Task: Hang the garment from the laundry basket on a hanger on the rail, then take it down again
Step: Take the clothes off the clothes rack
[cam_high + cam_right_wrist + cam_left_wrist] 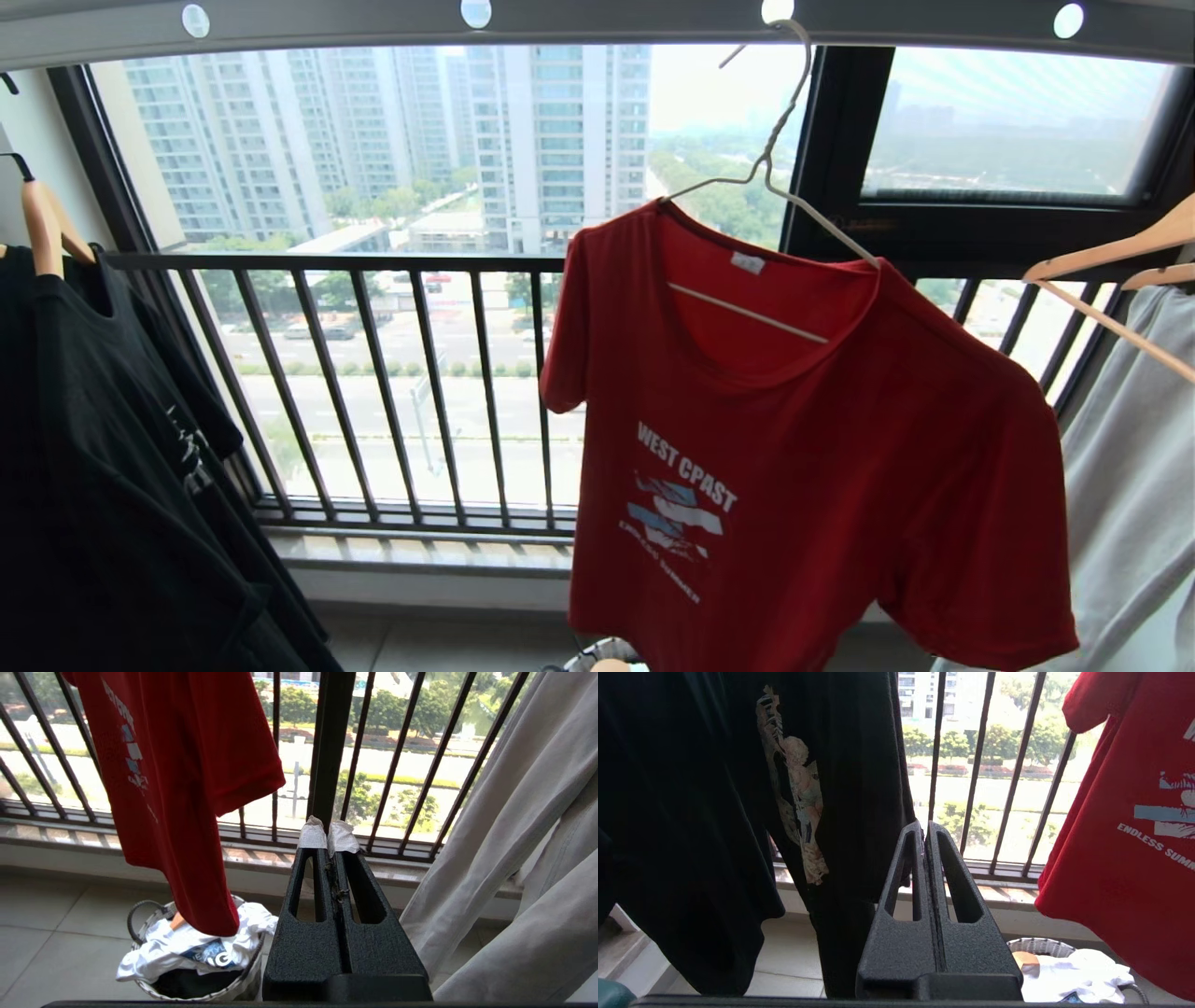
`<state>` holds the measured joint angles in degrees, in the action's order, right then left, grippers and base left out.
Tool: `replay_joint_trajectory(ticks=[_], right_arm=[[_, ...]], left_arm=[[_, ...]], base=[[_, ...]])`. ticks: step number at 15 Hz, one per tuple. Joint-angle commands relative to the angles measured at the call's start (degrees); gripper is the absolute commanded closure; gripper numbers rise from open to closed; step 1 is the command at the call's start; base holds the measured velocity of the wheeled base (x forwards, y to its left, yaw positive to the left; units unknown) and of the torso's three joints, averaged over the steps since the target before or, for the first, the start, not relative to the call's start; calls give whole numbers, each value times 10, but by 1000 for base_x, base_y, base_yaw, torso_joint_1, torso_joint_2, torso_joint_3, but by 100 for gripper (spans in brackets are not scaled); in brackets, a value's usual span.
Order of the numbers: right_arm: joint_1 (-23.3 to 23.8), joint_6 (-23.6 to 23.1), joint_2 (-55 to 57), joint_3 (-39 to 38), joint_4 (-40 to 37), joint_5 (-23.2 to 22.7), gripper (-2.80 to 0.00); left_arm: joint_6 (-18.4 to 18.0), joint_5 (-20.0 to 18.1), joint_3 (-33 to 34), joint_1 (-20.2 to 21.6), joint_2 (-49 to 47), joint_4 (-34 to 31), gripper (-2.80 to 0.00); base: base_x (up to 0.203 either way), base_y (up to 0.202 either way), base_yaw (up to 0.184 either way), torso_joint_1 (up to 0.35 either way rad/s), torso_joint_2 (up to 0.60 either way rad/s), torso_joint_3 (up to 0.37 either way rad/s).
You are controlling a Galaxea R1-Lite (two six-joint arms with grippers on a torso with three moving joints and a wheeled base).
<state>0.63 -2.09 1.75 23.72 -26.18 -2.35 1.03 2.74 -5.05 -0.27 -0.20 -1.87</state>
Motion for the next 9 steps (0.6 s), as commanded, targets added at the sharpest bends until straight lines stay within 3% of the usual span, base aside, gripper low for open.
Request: replay_joint_trajectory(ticks=[1,4,7,9], right_arm=[[-1,6,-16,-123,137,-7,0],[-1,-11,-17,-236,289,-17,0],[-1,-51,-18,-239,283,2,0],[-1,-50,-18,-238,257,7,0]], left_arm=[[-16,-19,51,0,1,28,0],[-26,-21,51,0,1,18,0],[-24,-20,51,0,1,17,0],[-23,-20,51,0,1,17,0]], base=[[0,0,0,0,0,0],[0,0,0,0,0,0],[0,0,0,0,0,0],[0,0,0,0,0,0]])
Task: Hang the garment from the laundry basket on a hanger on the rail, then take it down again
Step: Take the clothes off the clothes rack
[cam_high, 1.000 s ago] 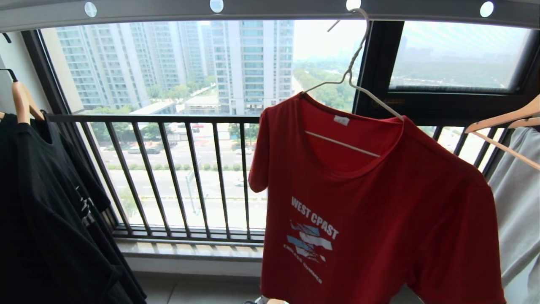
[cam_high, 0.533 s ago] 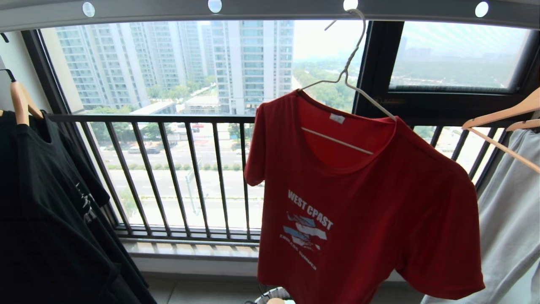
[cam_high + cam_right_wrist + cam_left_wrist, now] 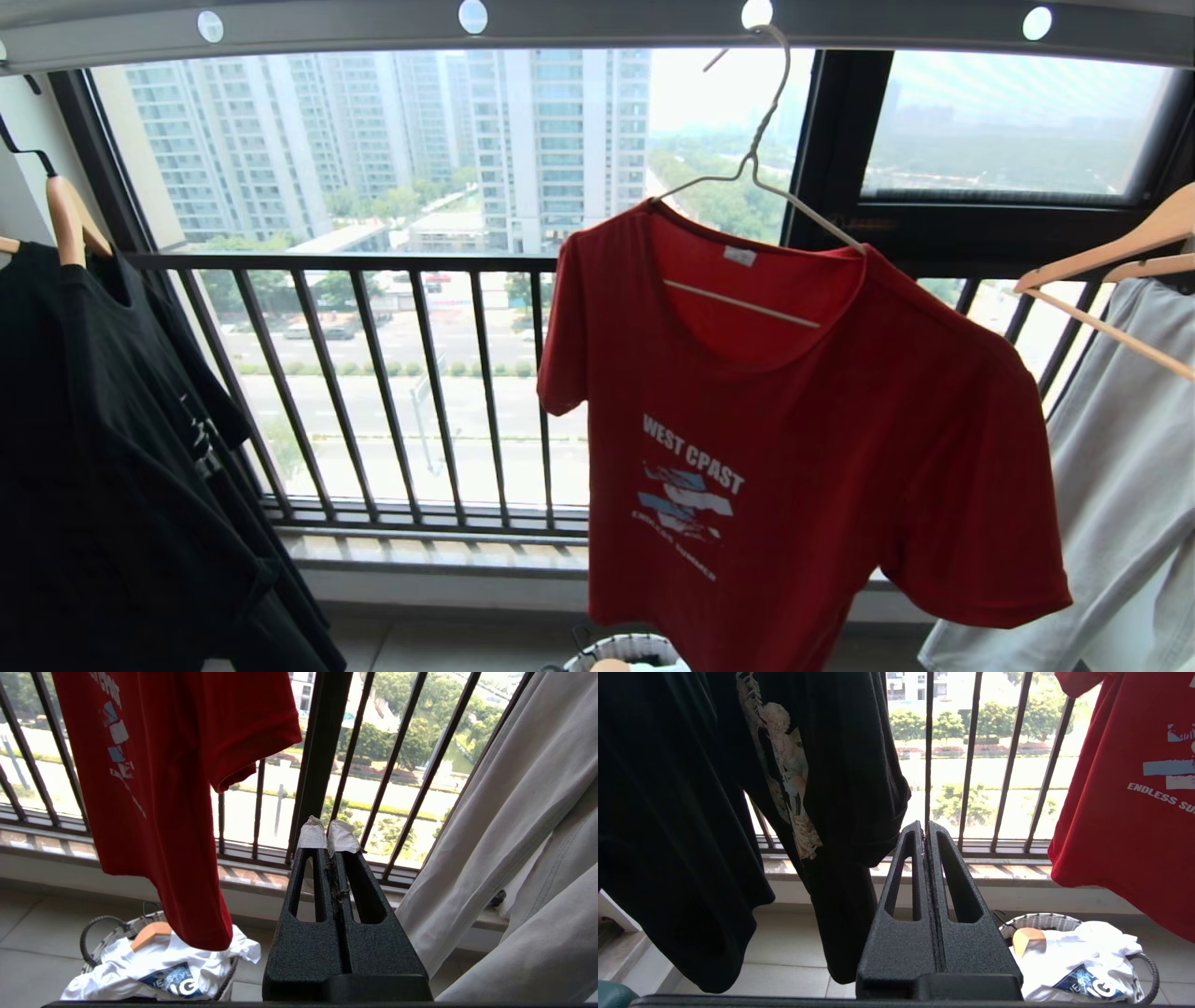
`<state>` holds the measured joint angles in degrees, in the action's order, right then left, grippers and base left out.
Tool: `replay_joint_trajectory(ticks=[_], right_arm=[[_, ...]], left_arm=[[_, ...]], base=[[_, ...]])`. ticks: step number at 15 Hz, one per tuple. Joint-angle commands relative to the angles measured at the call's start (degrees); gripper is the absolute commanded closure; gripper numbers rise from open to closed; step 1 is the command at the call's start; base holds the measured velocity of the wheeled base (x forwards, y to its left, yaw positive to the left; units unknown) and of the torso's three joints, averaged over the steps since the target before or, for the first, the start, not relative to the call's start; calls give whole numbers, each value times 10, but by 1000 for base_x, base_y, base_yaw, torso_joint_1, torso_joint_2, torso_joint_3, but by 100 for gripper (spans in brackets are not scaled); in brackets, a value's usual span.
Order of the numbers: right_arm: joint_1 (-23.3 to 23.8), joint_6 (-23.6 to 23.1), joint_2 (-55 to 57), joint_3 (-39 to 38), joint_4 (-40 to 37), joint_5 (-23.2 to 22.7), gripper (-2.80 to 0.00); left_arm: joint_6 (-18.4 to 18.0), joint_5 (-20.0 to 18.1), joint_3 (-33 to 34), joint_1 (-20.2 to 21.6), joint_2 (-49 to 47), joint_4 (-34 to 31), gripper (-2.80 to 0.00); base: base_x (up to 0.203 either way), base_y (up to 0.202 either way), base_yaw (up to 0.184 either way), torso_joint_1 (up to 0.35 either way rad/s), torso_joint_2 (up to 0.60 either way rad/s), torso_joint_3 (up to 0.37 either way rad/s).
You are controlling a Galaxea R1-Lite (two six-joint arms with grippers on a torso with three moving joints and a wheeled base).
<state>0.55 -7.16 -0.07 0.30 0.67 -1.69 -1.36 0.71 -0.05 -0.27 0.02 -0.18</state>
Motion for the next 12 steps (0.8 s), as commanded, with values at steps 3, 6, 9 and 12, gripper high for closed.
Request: replay_joint_trajectory(ticks=[3,6,9,12], right_arm=[[0,19,1,-4,-10,1,0],[0,19,0,-4,-10,1,0],[0,19,0,-4,-10,1,0],[0,19,1,-4,-10,1,0]], left_arm=[[15,1,0,0,-1,0,0],[37,2,0,0,-1,0,0],[44,4,0,0,-1,0,0],[44,4,0,0,-1,0,0]], base=[[0,0,0,0,0,0],[0,0,0,0,0,0],[0,0,0,0,0,0],[0,0,0,0,0,0]])
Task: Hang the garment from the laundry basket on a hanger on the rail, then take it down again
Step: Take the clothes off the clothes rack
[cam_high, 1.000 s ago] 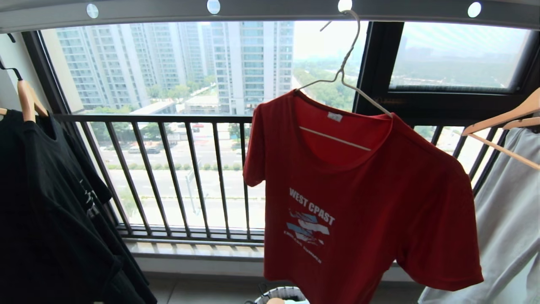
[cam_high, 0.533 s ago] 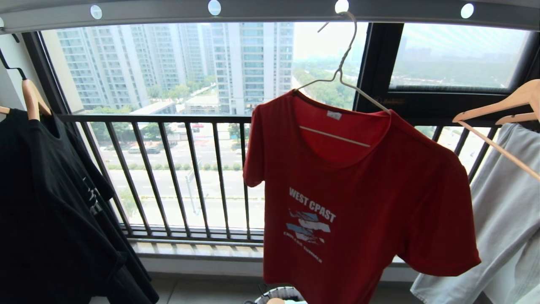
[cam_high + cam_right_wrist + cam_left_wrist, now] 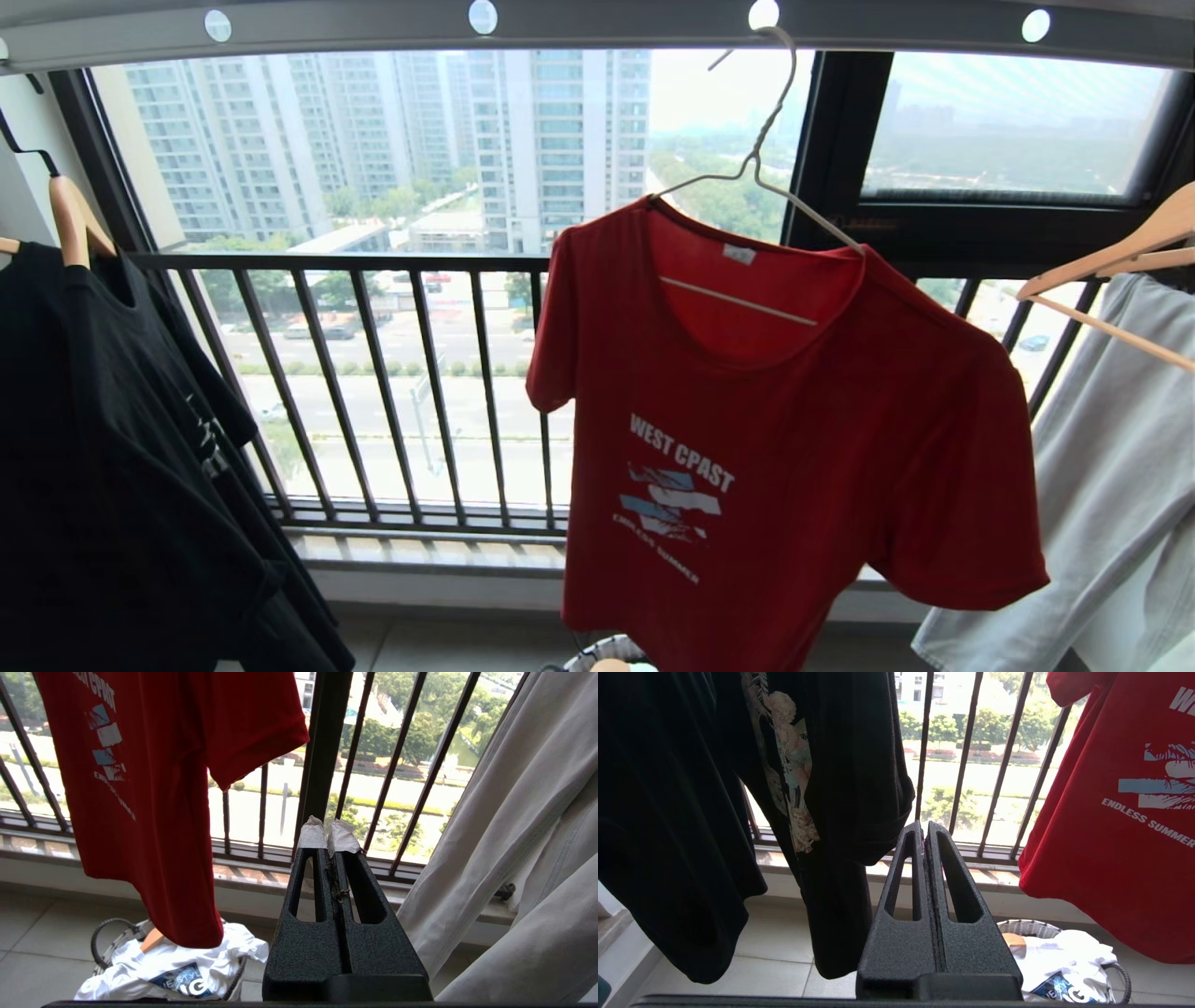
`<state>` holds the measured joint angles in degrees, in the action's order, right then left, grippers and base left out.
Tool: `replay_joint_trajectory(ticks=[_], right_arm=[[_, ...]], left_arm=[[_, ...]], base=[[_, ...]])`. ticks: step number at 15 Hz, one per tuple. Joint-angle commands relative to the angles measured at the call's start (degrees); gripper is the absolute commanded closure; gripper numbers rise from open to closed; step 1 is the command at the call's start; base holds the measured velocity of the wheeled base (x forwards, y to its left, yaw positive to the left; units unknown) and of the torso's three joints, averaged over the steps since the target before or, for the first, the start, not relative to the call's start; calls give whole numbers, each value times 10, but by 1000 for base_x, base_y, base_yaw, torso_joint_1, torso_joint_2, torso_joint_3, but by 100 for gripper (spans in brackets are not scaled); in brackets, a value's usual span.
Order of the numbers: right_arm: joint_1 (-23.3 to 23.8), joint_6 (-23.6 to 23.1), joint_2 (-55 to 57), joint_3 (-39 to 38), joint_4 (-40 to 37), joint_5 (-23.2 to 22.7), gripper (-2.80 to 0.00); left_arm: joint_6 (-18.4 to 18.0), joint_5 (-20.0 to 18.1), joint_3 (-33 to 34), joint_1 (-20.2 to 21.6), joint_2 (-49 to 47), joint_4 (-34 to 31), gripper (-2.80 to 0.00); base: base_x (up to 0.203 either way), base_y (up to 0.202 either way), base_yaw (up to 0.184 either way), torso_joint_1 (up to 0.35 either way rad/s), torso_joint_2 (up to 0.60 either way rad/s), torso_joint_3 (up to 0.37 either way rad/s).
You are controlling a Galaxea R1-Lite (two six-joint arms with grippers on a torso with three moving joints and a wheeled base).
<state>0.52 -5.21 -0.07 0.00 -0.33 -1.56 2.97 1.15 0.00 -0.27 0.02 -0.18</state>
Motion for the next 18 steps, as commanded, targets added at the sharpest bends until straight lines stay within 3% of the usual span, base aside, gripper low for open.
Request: replay_joint_trajectory(ticks=[1,18], right_arm=[[0,-1,0,-1,0,0,0],[0,20,1,-1,1,2,0]], left_arm=[[0,0,0,0,-1,0,0],[0,0,0,0,-1,0,0]], base=[[0,0,0,0,0,0],[0,0,0,0,0,0]])
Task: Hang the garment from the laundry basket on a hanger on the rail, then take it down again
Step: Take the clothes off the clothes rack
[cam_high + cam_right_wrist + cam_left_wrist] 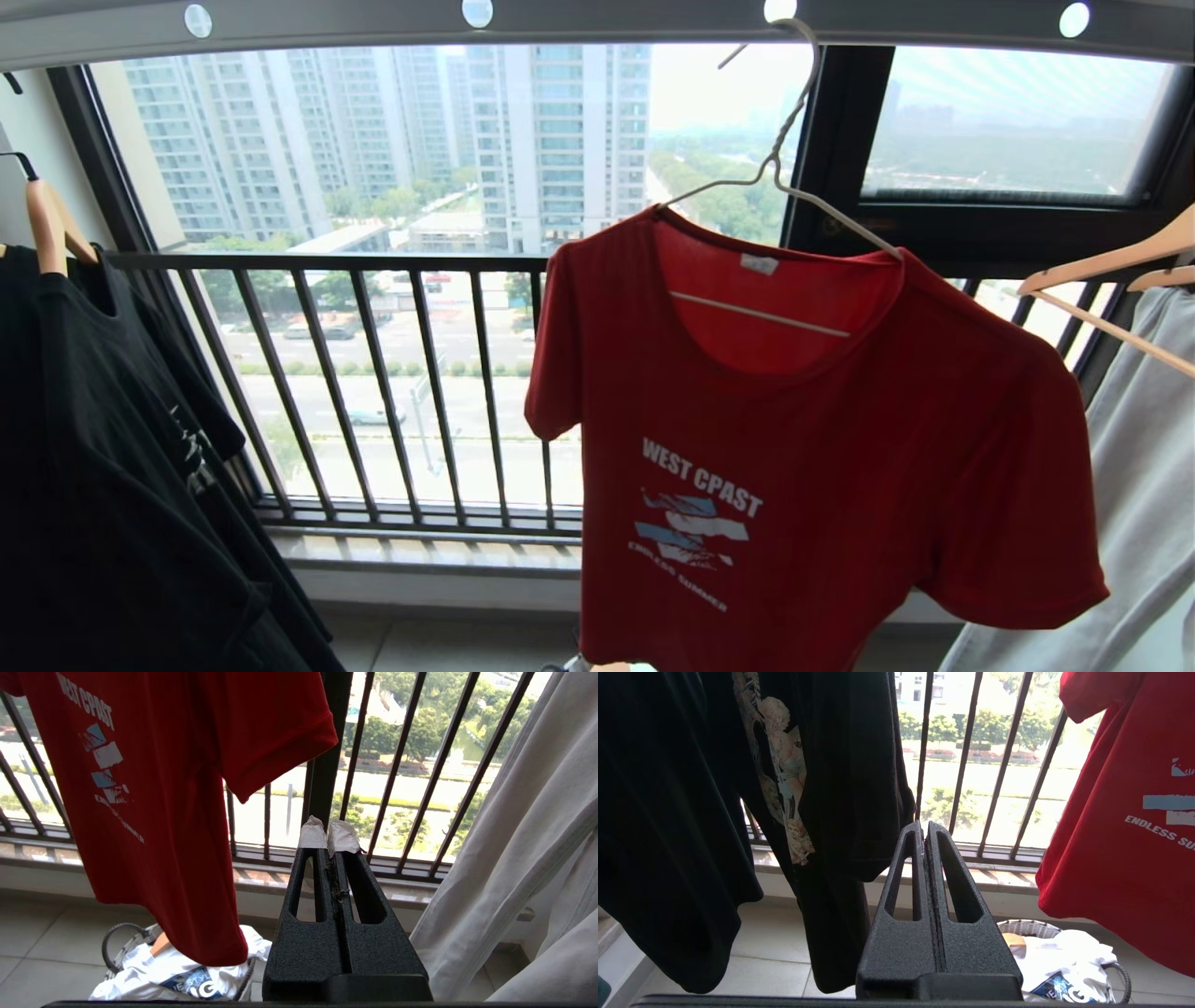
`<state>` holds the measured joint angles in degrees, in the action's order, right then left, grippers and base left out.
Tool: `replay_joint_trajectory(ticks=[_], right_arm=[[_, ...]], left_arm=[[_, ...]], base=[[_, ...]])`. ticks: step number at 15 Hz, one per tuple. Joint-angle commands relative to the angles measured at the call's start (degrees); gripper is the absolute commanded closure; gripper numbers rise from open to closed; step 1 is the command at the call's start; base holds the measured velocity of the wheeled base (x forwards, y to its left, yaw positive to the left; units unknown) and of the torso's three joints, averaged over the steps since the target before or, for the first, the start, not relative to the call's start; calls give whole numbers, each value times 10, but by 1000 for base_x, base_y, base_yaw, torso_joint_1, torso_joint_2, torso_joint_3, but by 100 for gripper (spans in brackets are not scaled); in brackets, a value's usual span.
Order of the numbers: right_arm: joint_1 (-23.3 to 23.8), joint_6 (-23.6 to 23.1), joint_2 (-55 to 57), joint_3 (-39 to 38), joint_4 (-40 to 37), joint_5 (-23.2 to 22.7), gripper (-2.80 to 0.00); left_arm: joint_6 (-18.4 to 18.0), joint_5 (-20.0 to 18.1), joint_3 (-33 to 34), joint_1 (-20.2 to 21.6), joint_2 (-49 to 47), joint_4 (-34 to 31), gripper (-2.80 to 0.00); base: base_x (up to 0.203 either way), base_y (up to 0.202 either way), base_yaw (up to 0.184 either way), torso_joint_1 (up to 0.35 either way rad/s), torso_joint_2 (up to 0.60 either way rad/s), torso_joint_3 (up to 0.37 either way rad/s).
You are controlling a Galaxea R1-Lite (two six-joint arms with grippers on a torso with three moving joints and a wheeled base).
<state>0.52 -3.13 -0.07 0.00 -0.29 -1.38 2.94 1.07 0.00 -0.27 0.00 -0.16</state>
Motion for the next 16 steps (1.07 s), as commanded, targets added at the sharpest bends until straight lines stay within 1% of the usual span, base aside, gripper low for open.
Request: replay_joint_trajectory(ticks=[1,12,13,16], right_arm=[[0,0,1,-1,0,0,0],[0,2,0,1,-3,1,0],[0,2,0,14,-5,5,0],[0,2,15,105,-49,16,0]], left_arm=[[0,1,0,0,-1,0,0],[0,1,0,0,-1,0,0],[0,1,0,0,-1,0,0],[0,1,0,0,-1,0,0]], base=[[0,0,0,0,0,0],[0,0,0,0,0,0],[0,0,0,0,0,0],[0,0,0,0,0,0]])
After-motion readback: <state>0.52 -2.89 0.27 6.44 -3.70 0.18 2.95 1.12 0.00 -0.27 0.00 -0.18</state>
